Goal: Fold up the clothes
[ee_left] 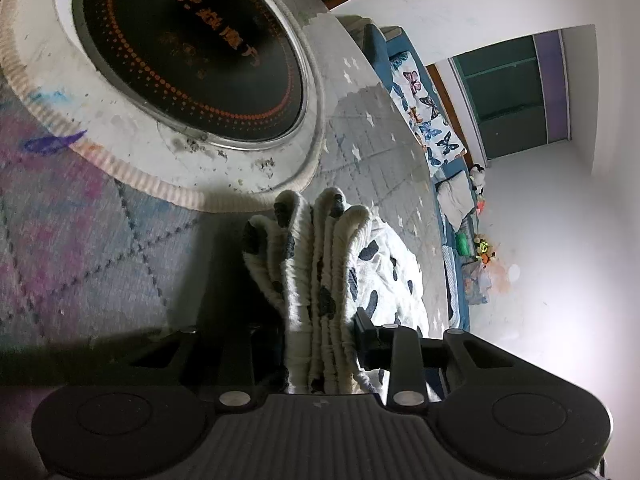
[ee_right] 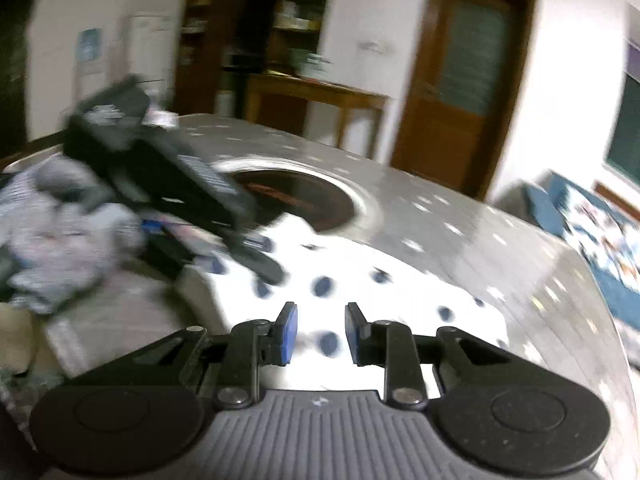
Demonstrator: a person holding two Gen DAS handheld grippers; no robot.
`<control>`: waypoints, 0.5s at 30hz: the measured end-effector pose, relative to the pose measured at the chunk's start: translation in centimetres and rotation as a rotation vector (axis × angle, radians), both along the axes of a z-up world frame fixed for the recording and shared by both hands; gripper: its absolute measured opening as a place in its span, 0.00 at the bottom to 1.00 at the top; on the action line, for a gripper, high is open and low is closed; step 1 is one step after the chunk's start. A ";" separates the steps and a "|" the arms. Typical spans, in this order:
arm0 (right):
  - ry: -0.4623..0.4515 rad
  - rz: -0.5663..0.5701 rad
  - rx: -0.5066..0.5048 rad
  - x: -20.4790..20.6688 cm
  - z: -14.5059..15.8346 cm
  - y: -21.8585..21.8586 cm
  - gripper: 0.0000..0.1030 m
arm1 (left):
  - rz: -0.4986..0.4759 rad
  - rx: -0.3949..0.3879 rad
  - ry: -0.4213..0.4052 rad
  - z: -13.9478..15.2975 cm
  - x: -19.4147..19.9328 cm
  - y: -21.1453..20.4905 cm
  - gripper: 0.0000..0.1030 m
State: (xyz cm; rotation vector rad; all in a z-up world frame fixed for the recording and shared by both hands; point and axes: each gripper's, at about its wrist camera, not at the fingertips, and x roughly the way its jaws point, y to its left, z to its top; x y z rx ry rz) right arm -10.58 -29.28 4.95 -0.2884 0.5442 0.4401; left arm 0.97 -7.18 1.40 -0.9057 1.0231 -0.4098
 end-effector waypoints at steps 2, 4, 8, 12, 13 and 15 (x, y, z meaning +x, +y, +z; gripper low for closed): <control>0.017 -0.071 0.015 1.2 -0.5 -1.8 0.25 | -0.001 0.007 -0.004 0.1 0.0 0.0 0.33; 0.038 -0.123 0.040 2.3 -1.1 -3.2 0.25 | -0.001 0.014 -0.007 0.0 0.1 -0.4 0.33; 0.085 -0.211 0.100 4.4 -2.4 -5.9 0.25 | -0.001 0.023 -0.011 0.1 0.1 -0.2 0.33; 0.102 -0.281 0.127 5.6 -3.4 -7.8 0.25 | -0.002 0.028 -0.011 0.2 0.2 -0.2 0.34; 0.100 -0.295 0.130 5.7 -3.5 -8.2 0.25 | -0.003 0.030 -0.012 0.3 0.2 -0.2 0.33; 0.102 -0.315 0.141 6.0 -3.6 -8.8 0.25 | -0.003 0.037 -0.013 0.4 0.2 -0.3 0.33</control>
